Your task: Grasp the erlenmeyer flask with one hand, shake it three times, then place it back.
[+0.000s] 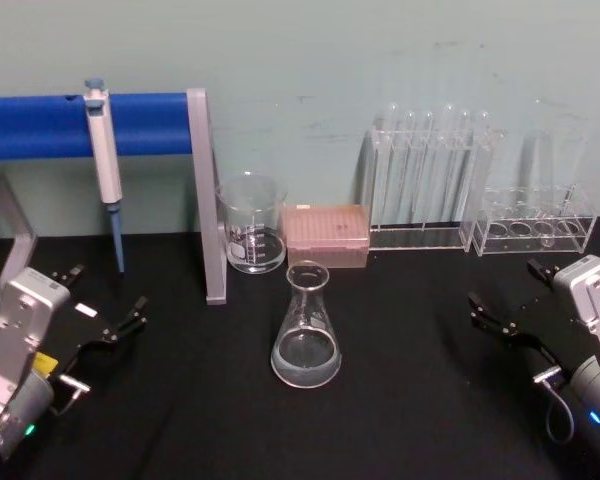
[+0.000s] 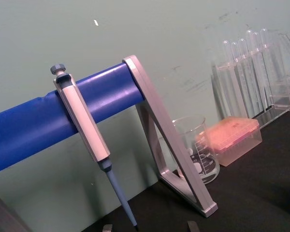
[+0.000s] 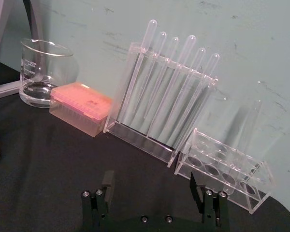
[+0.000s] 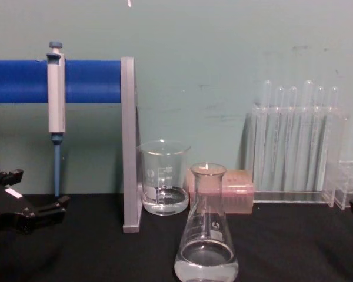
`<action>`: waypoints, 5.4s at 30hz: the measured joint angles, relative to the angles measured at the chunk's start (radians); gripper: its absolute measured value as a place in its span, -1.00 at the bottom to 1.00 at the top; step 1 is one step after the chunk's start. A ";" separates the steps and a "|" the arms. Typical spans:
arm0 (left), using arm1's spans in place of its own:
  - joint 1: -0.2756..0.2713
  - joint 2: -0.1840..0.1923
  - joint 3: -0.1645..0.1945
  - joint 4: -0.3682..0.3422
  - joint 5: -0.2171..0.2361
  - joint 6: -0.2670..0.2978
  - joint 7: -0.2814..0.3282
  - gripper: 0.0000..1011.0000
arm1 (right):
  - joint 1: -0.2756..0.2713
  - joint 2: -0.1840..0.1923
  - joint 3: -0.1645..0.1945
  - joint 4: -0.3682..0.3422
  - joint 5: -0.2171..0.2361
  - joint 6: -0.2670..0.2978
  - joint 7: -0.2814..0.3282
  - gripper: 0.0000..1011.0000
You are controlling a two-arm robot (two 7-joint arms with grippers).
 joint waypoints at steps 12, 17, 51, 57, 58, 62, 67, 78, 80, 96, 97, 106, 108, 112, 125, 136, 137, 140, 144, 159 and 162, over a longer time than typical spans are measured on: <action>0.000 0.000 0.000 0.000 0.000 0.000 0.000 0.98 | -0.012 0.005 0.020 -0.009 0.011 0.013 0.012 0.98; 0.000 0.000 0.000 0.000 0.000 0.000 0.000 0.98 | -0.046 0.013 0.047 -0.038 0.050 0.039 0.049 0.98; 0.000 0.000 0.000 0.000 0.000 0.000 0.000 0.98 | -0.137 0.009 0.060 -0.192 0.148 0.049 0.377 0.98; 0.000 0.000 0.000 0.000 0.000 0.000 0.000 0.98 | -0.106 -0.020 0.045 -0.164 0.140 0.041 0.418 0.98; 0.000 0.000 0.000 0.000 0.000 0.000 0.000 0.98 | -0.095 -0.030 0.040 -0.155 0.135 0.038 0.428 0.98; 0.000 0.000 0.000 0.000 0.000 0.000 0.000 0.98 | -0.065 -0.059 0.028 -0.126 0.121 0.033 0.456 0.98; 0.000 0.000 0.000 0.000 0.000 0.000 0.000 0.98 | -0.039 -0.086 0.021 -0.096 0.108 0.030 0.478 0.98; 0.000 0.000 0.000 0.000 0.000 0.000 0.000 0.98 | 0.022 -0.145 0.017 -0.018 0.080 0.019 0.519 0.98; 0.000 0.000 0.000 0.000 0.000 0.000 0.000 0.98 | 0.037 -0.159 0.016 0.003 0.073 0.013 0.528 0.98; 0.000 0.000 0.000 0.000 0.000 0.000 0.000 0.98 | 0.088 -0.214 0.001 0.083 0.055 -0.003 0.562 0.98; 0.000 0.000 0.000 0.000 0.000 0.000 0.000 0.98 | 0.092 -0.219 0.000 0.089 0.054 -0.004 0.563 0.98; 0.000 0.000 0.000 0.000 0.000 0.000 0.000 0.98 | 0.111 -0.241 -0.007 0.114 0.047 -0.012 0.567 0.98; 0.000 0.000 0.000 0.000 0.000 0.000 0.000 0.98 | 0.113 -0.243 -0.008 0.116 0.047 -0.013 0.568 0.98; 0.000 0.000 0.000 0.000 0.000 0.000 0.000 0.98 | 0.124 -0.254 -0.012 0.129 0.045 -0.018 0.572 0.98; 0.000 0.000 0.000 0.000 0.000 0.000 0.000 0.98 | 0.153 -0.287 -0.017 0.162 0.048 -0.023 0.573 0.98; 0.000 0.000 0.000 0.000 0.000 0.000 0.000 0.98 | 0.180 -0.312 -0.016 0.196 0.050 -0.029 0.567 0.98; 0.000 0.000 0.000 0.000 0.000 0.000 0.000 0.98 | 0.183 -0.315 -0.016 0.201 0.050 -0.029 0.566 0.98; 0.000 0.000 0.000 0.000 0.000 0.000 0.000 0.98 | 0.187 -0.319 -0.017 0.207 0.050 -0.030 0.566 0.98; 0.000 0.000 0.000 0.000 0.000 0.000 0.000 0.98 | 0.197 -0.328 -0.017 0.219 0.051 -0.031 0.566 0.98; 0.000 0.000 0.000 0.000 0.000 0.000 0.000 0.98 | 0.209 -0.344 -0.016 0.235 0.060 -0.028 0.565 0.98; 0.000 0.000 0.000 0.000 0.000 0.000 0.000 0.98 | 0.210 -0.345 -0.016 0.236 0.060 -0.026 0.564 0.98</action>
